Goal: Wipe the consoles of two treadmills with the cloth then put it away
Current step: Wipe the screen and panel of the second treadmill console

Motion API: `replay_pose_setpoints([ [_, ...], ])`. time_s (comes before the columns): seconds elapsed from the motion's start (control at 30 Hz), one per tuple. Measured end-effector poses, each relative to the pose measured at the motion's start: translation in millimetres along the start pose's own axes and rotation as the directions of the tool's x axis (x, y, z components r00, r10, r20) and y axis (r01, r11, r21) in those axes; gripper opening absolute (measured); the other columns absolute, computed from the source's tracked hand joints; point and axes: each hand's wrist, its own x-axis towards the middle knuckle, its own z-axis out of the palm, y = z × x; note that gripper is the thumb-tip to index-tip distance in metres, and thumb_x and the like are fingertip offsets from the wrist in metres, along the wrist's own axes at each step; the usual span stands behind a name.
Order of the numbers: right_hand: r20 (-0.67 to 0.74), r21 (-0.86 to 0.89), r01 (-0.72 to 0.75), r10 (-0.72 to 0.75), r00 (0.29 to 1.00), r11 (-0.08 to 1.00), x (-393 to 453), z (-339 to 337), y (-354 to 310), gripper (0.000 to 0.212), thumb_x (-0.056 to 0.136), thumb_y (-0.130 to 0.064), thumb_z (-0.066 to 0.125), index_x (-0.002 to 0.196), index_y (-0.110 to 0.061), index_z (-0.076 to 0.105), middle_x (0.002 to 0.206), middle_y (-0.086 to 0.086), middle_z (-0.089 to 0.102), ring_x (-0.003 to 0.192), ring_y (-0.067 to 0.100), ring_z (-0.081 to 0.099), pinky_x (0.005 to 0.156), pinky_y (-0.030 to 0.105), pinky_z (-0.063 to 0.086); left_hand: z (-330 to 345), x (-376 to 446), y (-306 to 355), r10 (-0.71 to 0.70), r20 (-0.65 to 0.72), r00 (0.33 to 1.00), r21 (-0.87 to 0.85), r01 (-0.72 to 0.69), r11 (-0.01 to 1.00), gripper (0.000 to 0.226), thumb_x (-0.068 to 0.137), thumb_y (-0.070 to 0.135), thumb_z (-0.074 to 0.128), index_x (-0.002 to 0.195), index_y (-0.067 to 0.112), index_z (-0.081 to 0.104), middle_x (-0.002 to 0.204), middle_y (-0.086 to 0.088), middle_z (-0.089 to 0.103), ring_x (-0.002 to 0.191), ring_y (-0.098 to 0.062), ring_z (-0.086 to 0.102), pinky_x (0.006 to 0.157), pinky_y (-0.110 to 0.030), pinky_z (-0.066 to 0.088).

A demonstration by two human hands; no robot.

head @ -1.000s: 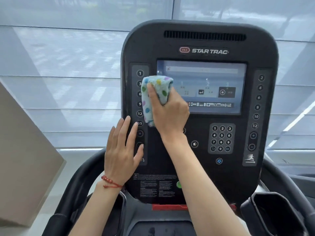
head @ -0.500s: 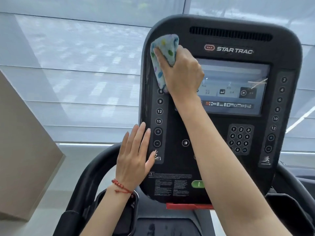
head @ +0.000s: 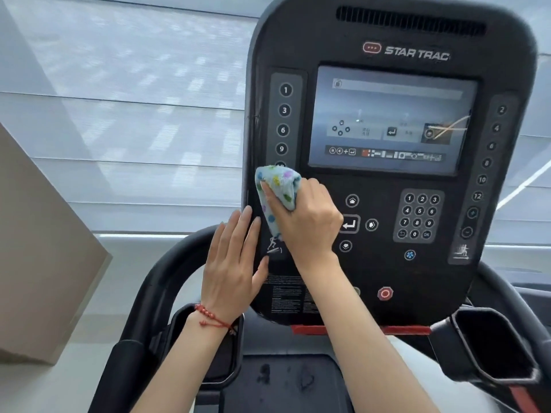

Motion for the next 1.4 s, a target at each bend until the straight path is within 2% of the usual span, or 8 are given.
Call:
replay_pose_setpoints([
  [0.23, -0.092, -0.041, -0.199, 0.195, 0.977, 0.979, 7.4, -13.3, 40.9, 0.053, 0.083, -0.052, 0.055, 0.06, -0.005, 0.055, 0.053, 0.007, 0.056, 0.043, 0.018, 0.051, 0.041, 0.019, 0.031, -0.9, 12.2, 3.0, 0.029, -0.042, 0.999, 0.009, -0.029, 1.0, 0.048, 0.091, 0.021, 0.05, 0.134, -0.001, 0.042, 0.141, -0.02, 0.041, 0.134, -0.033, 0.033, 0.105, -0.052, 0.034],
  [0.47, -0.228, -0.038, -0.583, 0.562, 0.795, 0.811, 6.1, -50.9, 113.2, 0.06, 0.078, -0.058, 0.052, 0.076, 0.001, 0.064, 0.07, 0.014, 0.068, 0.062, 0.028, 0.065, 0.056, 0.022, 0.038, 3.3, 21.7, 2.1, 0.053, -0.065, 0.996, -0.006, -0.053, 0.999, 0.048, 0.088, 0.017, 0.053, 0.132, -0.001, 0.045, 0.141, -0.022, 0.039, 0.133, -0.034, 0.034, 0.107, -0.05, 0.032],
  [0.6, -0.198, -0.015, -0.582, 0.568, 0.799, 0.813, 0.6, -42.1, 86.8, 0.054, 0.077, -0.055, 0.056, 0.067, -0.002, 0.06, 0.061, 0.01, 0.064, 0.053, 0.024, 0.061, 0.051, 0.021, 0.038, 3.2, 19.7, 1.7, 0.063, -0.051, 0.997, 0.01, -0.063, 0.998, 0.047, 0.089, 0.017, 0.054, 0.132, -0.003, 0.046, 0.14, -0.023, 0.04, 0.133, -0.035, 0.034, 0.107, -0.05, 0.032],
  [0.77, -0.046, -0.014, -0.287, 0.287, 0.957, 0.958, -42.6, -16.1, 18.4, 0.044, 0.083, -0.049, 0.057, 0.067, -0.008, 0.049, 0.054, 0.006, 0.053, 0.045, 0.02, 0.051, 0.039, 0.026, 0.036, 2.0, 10.4, 4.4, 0.06, -0.039, 0.997, 0.015, -0.059, 0.998, 0.048, 0.089, 0.015, 0.058, 0.131, -0.005, 0.047, 0.14, -0.024, 0.04, 0.133, -0.036, 0.034, 0.106, -0.052, 0.033],
  [0.87, -0.014, 0.006, -0.173, 0.173, 0.985, 0.985, -57.9, -10.3, 1.3, 0.04, 0.089, -0.051, 0.047, 0.075, -0.014, 0.041, 0.056, 0.003, 0.051, 0.047, 0.017, 0.048, 0.042, 0.024, 0.034, 0.7, 1.6, 6.2, 0.051, -0.008, 0.999, 0.007, -0.051, 0.999, 0.05, 0.086, 0.012, 0.059, 0.131, -0.006, 0.047, 0.141, -0.024, 0.04, 0.133, -0.036, 0.034, 0.106, -0.052, 0.032],
  [0.97, -0.009, -0.038, -0.122, 0.121, 0.993, 0.992, -56.3, -13.5, 14.3, 0.04, 0.085, -0.048, 0.055, 0.072, -0.012, 0.044, 0.055, 0.004, 0.051, 0.047, 0.017, 0.048, 0.04, 0.024, 0.033, 0.5, -4.9, 7.9, 0.05, 0.021, 0.999, 0.016, -0.051, 0.999, 0.052, 0.084, 0.012, 0.058, 0.132, -0.005, 0.045, 0.142, -0.024, 0.038, 0.134, -0.036, 0.033, 0.109, -0.05, 0.03],
  [1.13, -0.147, -0.096, -0.332, 0.317, 0.937, 0.938, -55.7, -35.2, 70.4, 0.057, 0.087, -0.052, 0.05, 0.055, -0.004, 0.049, 0.049, 0.009, 0.051, 0.041, 0.023, 0.05, 0.037, 0.027, 0.036, 0.1, -9.7, 13.5, 0.045, 0.023, 0.999, 0.033, -0.046, 0.998, 0.051, 0.085, 0.014, 0.058, 0.131, -0.004, 0.047, 0.141, -0.024, 0.04, 0.133, -0.036, 0.034, 0.11, -0.048, 0.028],
  [1.4, -0.255, -0.009, -0.59, 0.568, 0.782, 0.808, -60.3, -53.3, 101.8, 0.064, 0.084, -0.06, 0.046, 0.063, -0.001, 0.057, 0.056, 0.01, 0.061, 0.047, 0.022, 0.058, 0.047, 0.019, 0.038, -0.7, -16.1, 13.3, 0.052, 0.037, 0.998, 0.044, -0.054, 0.998, 0.05, 0.086, 0.015, 0.056, 0.132, -0.004, 0.047, 0.141, -0.024, 0.04, 0.133, -0.036, 0.034, 0.11, -0.048, 0.028],
])
